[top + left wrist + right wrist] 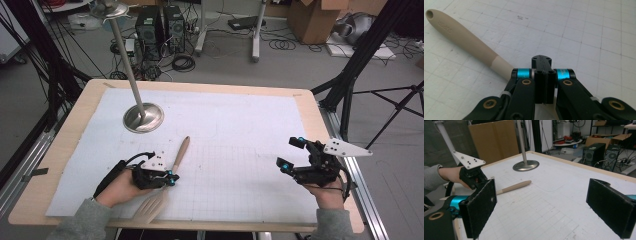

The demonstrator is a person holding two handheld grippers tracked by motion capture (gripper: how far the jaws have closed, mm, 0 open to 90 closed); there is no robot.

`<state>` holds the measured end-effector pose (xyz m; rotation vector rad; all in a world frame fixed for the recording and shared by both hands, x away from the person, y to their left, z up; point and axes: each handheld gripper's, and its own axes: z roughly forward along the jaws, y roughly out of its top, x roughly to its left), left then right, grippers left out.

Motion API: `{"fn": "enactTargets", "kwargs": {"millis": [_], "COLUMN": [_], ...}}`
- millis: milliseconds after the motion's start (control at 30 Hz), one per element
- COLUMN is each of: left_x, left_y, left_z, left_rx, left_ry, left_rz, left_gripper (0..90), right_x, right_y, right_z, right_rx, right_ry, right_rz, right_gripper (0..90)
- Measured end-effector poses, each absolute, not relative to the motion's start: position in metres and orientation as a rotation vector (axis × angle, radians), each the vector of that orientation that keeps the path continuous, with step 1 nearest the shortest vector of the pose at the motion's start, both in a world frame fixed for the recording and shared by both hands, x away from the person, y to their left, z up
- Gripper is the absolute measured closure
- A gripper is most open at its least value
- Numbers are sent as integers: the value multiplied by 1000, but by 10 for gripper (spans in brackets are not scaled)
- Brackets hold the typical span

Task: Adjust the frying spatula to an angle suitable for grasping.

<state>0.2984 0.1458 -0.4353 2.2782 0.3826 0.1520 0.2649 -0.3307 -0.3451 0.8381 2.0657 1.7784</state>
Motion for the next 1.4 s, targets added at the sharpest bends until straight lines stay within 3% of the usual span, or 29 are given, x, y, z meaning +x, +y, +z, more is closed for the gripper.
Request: {"fn": "enactTargets", "kwargs": {"millis": [633,1000,1400], "left_x": [303,333,351], "left_y": [183,209,197], "left_z": [-437,-429,-444], "left_rx": [2232,2078,2164], "left_ry": [451,627,658], "left_rz": [147,294,278], "left_gripper": [897,895,896], "right_x": [266,268,266], "right_y": [-327,-324,-325], "right_z": [-346,-347,-349], "right_rx": [837,832,839], "right_ry": [2082,2097,2102], "right_rz": [1769,1758,1744], "right_gripper": [86,86,86]}}
